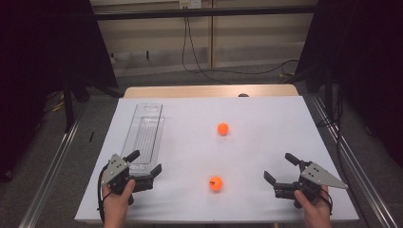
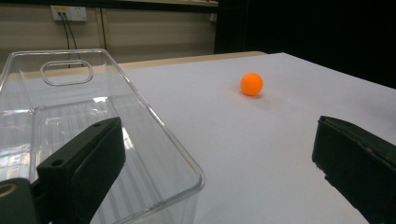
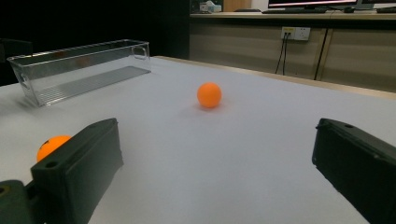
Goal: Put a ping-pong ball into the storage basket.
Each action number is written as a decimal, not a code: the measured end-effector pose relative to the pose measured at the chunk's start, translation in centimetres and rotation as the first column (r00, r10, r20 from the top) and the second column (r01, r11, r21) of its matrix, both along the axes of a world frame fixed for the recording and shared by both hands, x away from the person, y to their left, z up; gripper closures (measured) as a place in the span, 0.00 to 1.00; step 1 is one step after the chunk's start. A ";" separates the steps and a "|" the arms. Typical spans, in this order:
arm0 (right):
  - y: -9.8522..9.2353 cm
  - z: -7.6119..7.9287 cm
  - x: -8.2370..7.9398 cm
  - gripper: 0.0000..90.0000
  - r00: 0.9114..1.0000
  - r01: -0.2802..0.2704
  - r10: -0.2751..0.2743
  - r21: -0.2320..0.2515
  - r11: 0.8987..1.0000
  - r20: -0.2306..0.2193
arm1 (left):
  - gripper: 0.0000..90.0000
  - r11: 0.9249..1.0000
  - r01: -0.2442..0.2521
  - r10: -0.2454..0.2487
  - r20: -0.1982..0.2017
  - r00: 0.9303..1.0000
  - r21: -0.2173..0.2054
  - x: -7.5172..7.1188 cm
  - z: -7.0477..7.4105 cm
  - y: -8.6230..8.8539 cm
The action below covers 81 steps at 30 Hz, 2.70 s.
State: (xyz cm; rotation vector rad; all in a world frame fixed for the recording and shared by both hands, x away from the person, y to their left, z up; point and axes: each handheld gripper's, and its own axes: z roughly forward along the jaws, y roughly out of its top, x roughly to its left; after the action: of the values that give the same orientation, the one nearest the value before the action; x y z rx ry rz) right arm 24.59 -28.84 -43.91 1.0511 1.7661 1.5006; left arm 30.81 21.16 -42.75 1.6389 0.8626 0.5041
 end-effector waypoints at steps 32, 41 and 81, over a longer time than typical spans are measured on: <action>0.1 0.0 0.1 0.01 1.000 -0.007 0.007 0.000 1.000 0.000 | 0.03 0.996 0.091 -0.092 -0.021 0.996 -0.019 0.8 0.8 -1.8; 0.0 0.0 0.1 0.02 1.000 -0.006 0.006 0.003 1.000 0.001 | 0.03 0.994 0.110 -0.110 -0.021 0.994 -0.016 0.8 1.0 -2.1; 0.1 0.1 0.1 0.02 1.000 -0.020 0.020 0.004 1.000 0.002 | 0.03 0.976 0.215 -0.213 -0.073 0.974 0.018 0.8 0.8 -4.9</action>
State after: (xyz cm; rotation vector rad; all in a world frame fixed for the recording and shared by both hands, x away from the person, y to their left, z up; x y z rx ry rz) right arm 24.68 -28.71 -43.83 1.0364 1.7782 1.5170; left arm 31.64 16.24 -41.94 1.7583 0.7220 0.3094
